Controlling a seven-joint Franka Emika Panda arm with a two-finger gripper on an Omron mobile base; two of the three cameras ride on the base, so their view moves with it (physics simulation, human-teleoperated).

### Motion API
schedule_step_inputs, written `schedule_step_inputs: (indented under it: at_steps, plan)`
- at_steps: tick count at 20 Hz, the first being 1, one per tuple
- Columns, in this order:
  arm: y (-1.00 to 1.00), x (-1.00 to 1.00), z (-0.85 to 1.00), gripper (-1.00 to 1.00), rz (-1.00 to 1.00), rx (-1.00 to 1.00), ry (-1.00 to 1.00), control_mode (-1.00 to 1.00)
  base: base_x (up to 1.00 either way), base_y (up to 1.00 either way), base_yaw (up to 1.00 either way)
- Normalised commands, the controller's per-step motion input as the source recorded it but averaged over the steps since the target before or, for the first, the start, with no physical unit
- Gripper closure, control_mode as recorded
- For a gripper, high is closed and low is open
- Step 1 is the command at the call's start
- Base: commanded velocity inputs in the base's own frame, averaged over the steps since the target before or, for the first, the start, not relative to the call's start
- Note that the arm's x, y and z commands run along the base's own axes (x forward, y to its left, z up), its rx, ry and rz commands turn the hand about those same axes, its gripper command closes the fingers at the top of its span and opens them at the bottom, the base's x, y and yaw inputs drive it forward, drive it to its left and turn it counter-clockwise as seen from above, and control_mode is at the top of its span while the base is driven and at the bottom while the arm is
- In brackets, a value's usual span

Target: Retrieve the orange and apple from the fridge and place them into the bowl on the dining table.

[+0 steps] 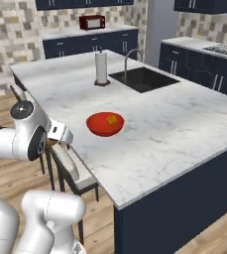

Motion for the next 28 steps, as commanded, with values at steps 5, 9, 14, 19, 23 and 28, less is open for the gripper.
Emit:
schedule_step_inputs:
  at_steps: [5,9,14,19,23,28]
  plan:
    - [0.0,0.0,0.0,1.0,0.0,0.0,0.0,1.0,0.18,0.76,-0.72]
    - [0.0,0.0,0.0,1.0,0.0,0.0,0.0,1.0,0.0,0.84,-0.65]
    - [0.0,0.0,0.0,1.0,0.0,0.0,0.0,1.0,0.0,0.94,-0.58]
    - [0.0,0.0,0.0,1.0,0.0,0.0,0.0,1.0,0.0,1.0,-0.54]
    - [0.0,0.0,0.0,1.0,0.0,0.0,0.0,1.0,0.06,0.71,-0.47]
    - [0.0,0.0,0.0,1.0,0.0,0.0,0.0,1.0,0.12,0.06,-0.14]
